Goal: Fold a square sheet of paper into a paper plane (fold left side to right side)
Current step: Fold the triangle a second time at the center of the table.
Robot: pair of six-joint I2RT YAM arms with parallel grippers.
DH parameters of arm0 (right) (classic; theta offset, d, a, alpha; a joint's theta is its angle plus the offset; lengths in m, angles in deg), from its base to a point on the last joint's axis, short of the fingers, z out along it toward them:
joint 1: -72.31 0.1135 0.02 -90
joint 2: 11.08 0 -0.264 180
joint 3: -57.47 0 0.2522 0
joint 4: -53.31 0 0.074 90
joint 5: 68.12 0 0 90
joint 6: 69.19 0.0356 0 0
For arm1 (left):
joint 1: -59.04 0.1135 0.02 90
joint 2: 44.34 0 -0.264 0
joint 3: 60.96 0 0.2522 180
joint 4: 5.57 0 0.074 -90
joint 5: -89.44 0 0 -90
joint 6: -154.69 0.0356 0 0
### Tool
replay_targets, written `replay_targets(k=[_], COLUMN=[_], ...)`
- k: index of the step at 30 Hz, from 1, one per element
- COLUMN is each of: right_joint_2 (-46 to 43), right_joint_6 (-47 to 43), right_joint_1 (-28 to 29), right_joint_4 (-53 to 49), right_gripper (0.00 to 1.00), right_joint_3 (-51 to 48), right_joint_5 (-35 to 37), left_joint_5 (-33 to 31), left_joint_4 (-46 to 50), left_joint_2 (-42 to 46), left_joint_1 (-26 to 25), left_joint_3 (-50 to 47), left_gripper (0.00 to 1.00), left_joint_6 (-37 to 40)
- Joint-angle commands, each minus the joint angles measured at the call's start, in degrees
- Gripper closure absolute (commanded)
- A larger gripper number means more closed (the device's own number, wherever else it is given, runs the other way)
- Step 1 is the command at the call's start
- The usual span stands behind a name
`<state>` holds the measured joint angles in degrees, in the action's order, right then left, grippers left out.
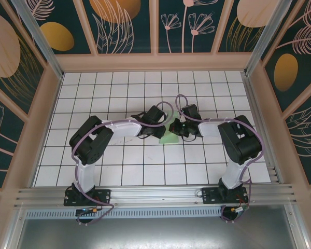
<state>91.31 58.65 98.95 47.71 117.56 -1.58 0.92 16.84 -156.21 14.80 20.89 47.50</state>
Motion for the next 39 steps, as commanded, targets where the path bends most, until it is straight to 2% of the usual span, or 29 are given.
replay_targets(k=[1, 4, 6, 11, 14, 20, 28, 39], right_joint_2=[1.6, 1.4, 1.5, 1.4, 1.4, 1.6, 1.7, 1.8], right_joint_6=[-1.1, -0.9, -1.0, -1.2, -1.5, -1.9, -2.2, -3.3], right_joint_1=[0.3, 0.3, 0.3, 0.5, 0.5, 0.7, 0.9, 0.9], right_joint_4=[-4.0, -3.9, -3.9, -4.0, -4.3, -4.8, -5.0, -6.6], right_gripper=[0.97, 0.97, 0.97, 0.98, 0.98, 0.98, 0.98, 0.98], right_joint_3=[-1.9, -1.8, -1.7, -1.4, -1.2, -0.9, -0.7, 0.1], right_joint_5=[3.0, 2.8, 2.6, 2.5, 2.5, 2.5, 2.1, 2.8], left_joint_5=[-4.7, -1.8, 3.7, 21.8, 26.4, 28.4, 23.8, 21.9], left_joint_4=[2.8, 2.5, 0.9, -6.5, -9.2, -9.8, -9.8, -11.2], left_joint_2=[6.6, 10.4, 12.2, 12.3, 10.3, 6.0, 2.8, 2.1], left_joint_1=[0.3, 0.3, 0.3, 0.3, 0.3, 0.3, 0.3, 0.3], left_joint_3=[-0.7, -1.7, -3.1, -6.7, -7.9, -7.6, -7.9, -10.6], left_gripper=[0.64, 0.61, 0.61, 0.65, 0.67, 0.69, 0.70, 0.71], left_joint_6=[-1.9, -2.6, -3.0, -5.7, -6.8, -6.6, -6.9, -8.1])
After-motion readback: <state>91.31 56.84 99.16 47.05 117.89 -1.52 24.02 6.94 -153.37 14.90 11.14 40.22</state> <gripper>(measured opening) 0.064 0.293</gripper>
